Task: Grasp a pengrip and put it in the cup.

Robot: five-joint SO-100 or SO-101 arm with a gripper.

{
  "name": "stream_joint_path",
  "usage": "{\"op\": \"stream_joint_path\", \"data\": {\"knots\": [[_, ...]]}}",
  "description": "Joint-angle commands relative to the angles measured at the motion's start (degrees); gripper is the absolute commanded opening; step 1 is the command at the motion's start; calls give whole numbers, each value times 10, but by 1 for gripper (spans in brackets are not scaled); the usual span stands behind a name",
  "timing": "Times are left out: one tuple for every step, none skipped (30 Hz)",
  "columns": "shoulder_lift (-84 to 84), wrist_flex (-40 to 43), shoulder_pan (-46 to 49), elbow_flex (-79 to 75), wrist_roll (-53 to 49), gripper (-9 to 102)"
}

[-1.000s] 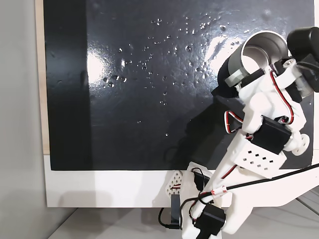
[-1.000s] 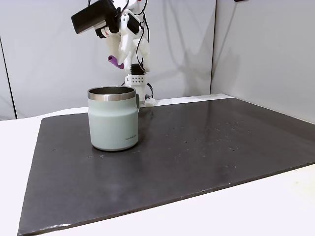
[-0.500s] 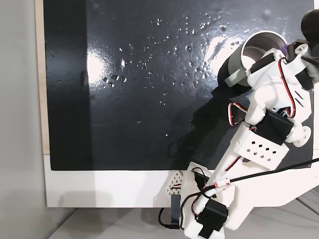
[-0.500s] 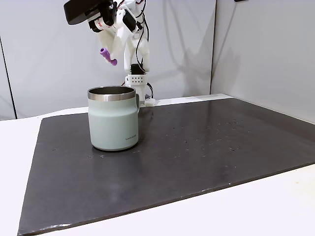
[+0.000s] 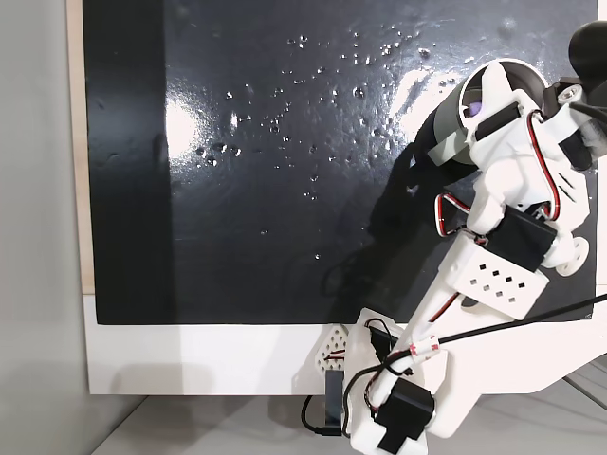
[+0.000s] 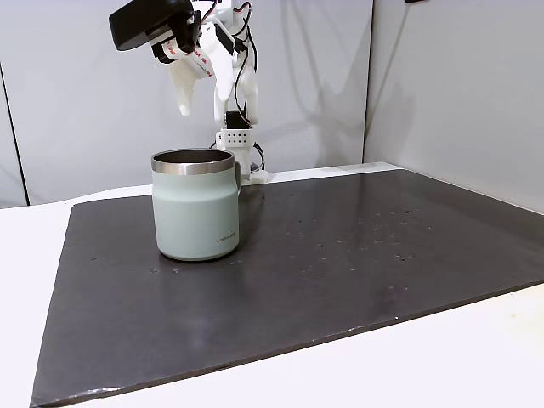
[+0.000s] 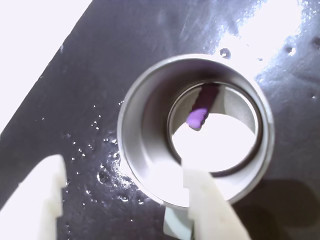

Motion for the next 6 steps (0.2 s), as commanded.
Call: {"op": "stream_joint_path", "data": {"knots": [[28, -17, 2, -4, -5, 28], [28, -17, 2, -4, -5, 28], [28, -17, 2, -4, -5, 28], [28, -17, 2, -4, -5, 28], [28, -17, 2, -4, -5, 28], [28, -17, 2, -4, -5, 28]]}}
